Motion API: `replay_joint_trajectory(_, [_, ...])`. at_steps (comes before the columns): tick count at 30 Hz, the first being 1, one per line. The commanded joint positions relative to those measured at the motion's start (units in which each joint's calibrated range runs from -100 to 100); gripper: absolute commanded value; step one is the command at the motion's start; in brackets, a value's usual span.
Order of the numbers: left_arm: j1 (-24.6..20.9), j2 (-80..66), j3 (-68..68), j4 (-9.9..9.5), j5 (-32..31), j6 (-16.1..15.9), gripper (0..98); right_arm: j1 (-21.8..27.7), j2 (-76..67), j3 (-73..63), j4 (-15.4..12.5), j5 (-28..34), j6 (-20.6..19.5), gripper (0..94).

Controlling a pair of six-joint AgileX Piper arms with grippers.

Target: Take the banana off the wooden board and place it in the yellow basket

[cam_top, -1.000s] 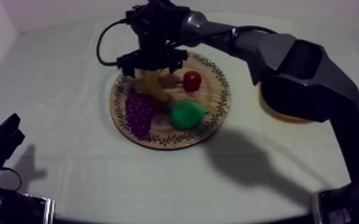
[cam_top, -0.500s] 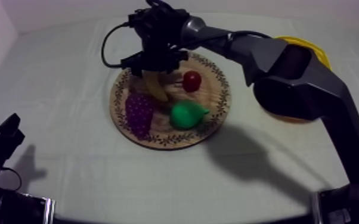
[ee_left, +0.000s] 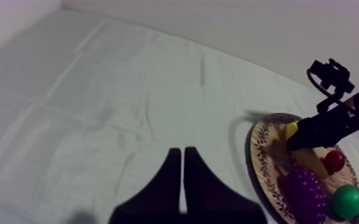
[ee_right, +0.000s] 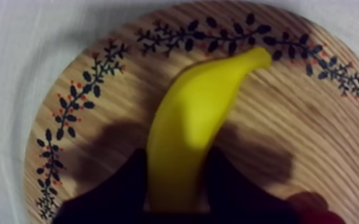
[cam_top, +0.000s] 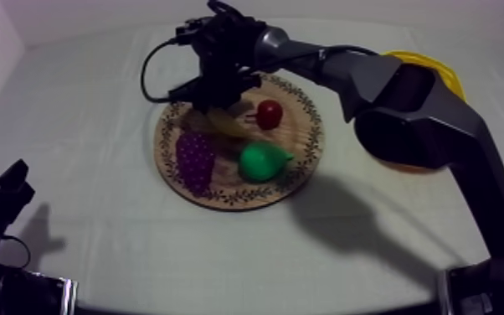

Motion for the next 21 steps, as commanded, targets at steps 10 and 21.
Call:
replay_joint_trajectory(10, [0.00,-0.03,0.03,-0.02,0.00,-0.01,0.1,-0.04,-4.22,1.75,-0.29,0.13,0.20,24.9])
replay_joint_trajectory(21, [0.00,-0.03,0.03,-0.02,0.00,-0.01,0.1,1.17,-19.39,11.72,0.37,-2.33,-0.23,25.2])
